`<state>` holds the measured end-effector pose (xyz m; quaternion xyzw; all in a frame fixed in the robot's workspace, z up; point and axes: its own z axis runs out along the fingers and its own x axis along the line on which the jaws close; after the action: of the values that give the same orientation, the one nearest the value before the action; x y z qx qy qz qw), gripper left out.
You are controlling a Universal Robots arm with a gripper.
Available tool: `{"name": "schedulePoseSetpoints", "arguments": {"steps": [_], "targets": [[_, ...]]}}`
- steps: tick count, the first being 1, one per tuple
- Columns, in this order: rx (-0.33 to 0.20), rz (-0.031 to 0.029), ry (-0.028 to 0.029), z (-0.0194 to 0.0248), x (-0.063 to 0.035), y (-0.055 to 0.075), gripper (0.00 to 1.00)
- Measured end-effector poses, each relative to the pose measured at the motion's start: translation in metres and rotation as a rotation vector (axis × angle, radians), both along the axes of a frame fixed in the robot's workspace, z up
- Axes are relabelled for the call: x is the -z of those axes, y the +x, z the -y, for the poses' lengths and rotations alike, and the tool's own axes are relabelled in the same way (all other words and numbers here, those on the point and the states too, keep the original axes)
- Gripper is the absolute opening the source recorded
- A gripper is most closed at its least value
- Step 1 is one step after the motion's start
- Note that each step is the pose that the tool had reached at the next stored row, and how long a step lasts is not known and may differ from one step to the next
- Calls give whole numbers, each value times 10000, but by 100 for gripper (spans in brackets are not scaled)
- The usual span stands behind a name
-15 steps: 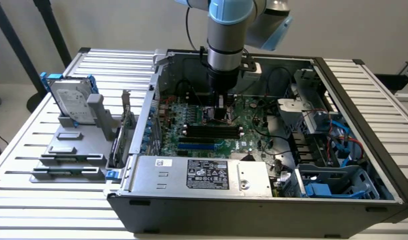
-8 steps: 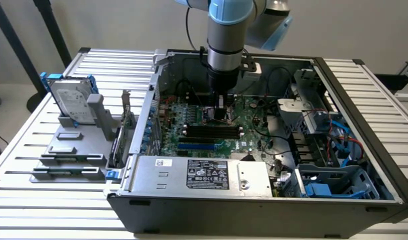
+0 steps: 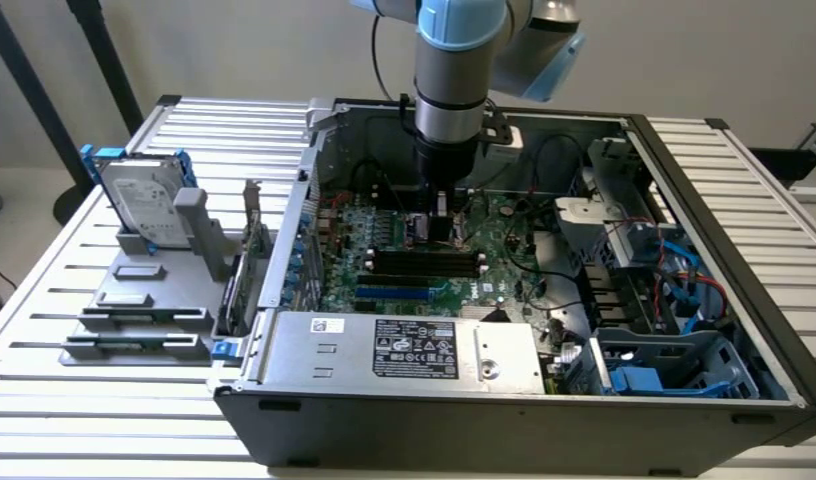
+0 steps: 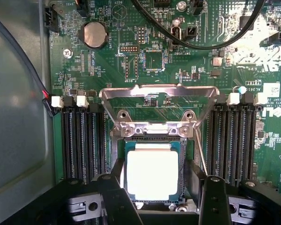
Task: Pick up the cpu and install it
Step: 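Place the cpu into insertion slot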
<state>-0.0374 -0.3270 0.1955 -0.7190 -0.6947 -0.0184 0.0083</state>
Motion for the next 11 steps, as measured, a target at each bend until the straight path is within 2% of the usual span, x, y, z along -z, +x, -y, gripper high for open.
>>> {"name": "schedulePoseSetpoints", "arguments": {"steps": [6,11], "targets": [[25,-30,-5,0,0,0,62],[74,-90,-68,0,0,0,62]]}}
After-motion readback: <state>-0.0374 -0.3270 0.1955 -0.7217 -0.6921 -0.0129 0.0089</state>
